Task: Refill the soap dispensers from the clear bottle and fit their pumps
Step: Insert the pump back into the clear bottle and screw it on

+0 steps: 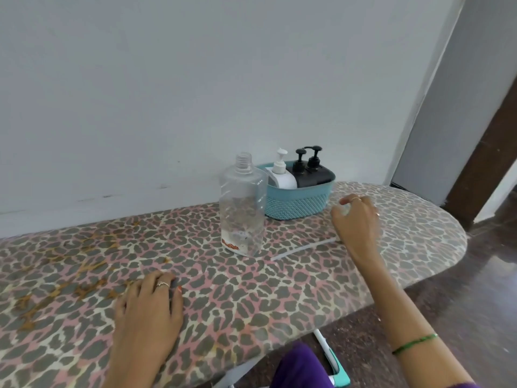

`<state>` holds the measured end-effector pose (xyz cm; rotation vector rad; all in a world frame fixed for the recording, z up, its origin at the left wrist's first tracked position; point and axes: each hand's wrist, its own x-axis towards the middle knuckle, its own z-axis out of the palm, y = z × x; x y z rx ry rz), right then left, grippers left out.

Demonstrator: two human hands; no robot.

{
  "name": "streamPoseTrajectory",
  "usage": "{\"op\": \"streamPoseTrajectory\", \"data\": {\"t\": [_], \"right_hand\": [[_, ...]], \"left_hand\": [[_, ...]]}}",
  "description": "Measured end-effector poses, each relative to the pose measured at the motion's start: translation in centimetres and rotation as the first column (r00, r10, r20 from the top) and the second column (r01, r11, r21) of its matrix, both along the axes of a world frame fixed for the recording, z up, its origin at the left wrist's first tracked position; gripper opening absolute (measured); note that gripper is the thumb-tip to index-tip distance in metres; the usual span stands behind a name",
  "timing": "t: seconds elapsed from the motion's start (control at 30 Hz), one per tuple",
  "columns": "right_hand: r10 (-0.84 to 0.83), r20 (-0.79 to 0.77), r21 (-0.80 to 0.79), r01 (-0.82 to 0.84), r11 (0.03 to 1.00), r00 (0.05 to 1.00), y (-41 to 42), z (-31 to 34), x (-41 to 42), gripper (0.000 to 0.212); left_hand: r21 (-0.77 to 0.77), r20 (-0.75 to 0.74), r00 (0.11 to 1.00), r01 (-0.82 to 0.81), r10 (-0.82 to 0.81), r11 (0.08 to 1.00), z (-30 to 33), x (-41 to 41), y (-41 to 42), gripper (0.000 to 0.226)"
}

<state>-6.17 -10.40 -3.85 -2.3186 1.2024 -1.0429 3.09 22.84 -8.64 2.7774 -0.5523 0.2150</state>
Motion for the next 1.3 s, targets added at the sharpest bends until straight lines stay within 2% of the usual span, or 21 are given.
{"op": "streamPoseTrajectory", "data": {"t": [0.1,0.2,0.27,0.37,0.5,0.63,0.7,0.77,0.83,0.97,1.17,1.3], "right_hand": [[-0.107,-0.127,0.103,0.121,0.987,0.986,-1.5,-0.5,-0.5,0.047],[-0.066,-0.273,0.278,0.144,0.950,0.960,-3.5,-2.8,-1.5,0.056],[-0.025,-0.269,0.292,0.107,0.950,0.963,-4.0,-4.3,-1.3,0.049],[-0.058,-0.150,0.245,0.094,0.965,0.987,-4.3,-5.6,-1.5,0.034],[-0.031,0.074,0.180,0.017,0.983,0.997,-3.9,-6.9,-3.1,0.033],[-0.022,0.300,0.177,-0.033,0.984,0.954,-4.0,-7.2,-3.1,0.042],[-0.019,0.331,0.172,-0.040,0.984,0.944,-4.2,-7.6,-3.1,0.047],[-0.007,0.338,0.164,-0.051,0.985,0.941,-4.4,-7.9,-3.1,0.053],[0.000,0.336,0.162,-0.058,0.985,0.942,-4.5,-8.0,-3.1,0.060],[0.015,0.331,0.182,-0.079,0.980,0.944,-4.7,-8.2,-3.2,0.061],[-0.017,0.379,0.214,-0.069,0.974,0.925,-4.9,-8.2,-3.4,0.049],[-0.012,0.371,0.229,-0.079,0.970,0.929,-4.6,-7.9,-3.4,0.052]], "left_hand": [[0.022,0.014,1.000,-0.021,0.020,1.000,0.0,0.7,0.7,0.038],[0.060,0.002,1.000,-0.010,0.010,0.998,-0.6,0.1,0.3,0.037],[0.051,0.021,1.000,-0.005,0.004,0.999,-0.8,-0.1,0.5,0.037],[0.043,0.028,0.999,0.016,-0.017,0.999,-1.0,-0.4,0.0,0.037],[0.016,0.021,0.998,0.057,-0.057,0.998,-1.3,-0.8,-0.6,0.036],[-0.004,-0.009,0.999,0.038,-0.039,0.999,-1.2,-0.6,-0.4,0.037],[-0.065,-0.038,0.999,0.025,-0.027,0.998,-0.4,-0.7,-0.9,0.040],[-0.213,-0.086,0.995,0.022,-0.042,0.977,1.1,-1.1,-2.1,0.048],[-0.359,-0.108,0.989,0.058,-0.103,0.932,2.9,-1.3,-3.8,0.063],[-0.569,-0.060,0.968,0.169,-0.245,0.805,6.4,-1.1,-8.3,0.094],[-0.698,-0.005,0.956,0.206,-0.292,0.685,7.5,-0.4,-14.0,0.120],[-0.739,0.029,0.973,0.176,-0.230,0.651,7.1,0.2,-15.3,0.113]]}}
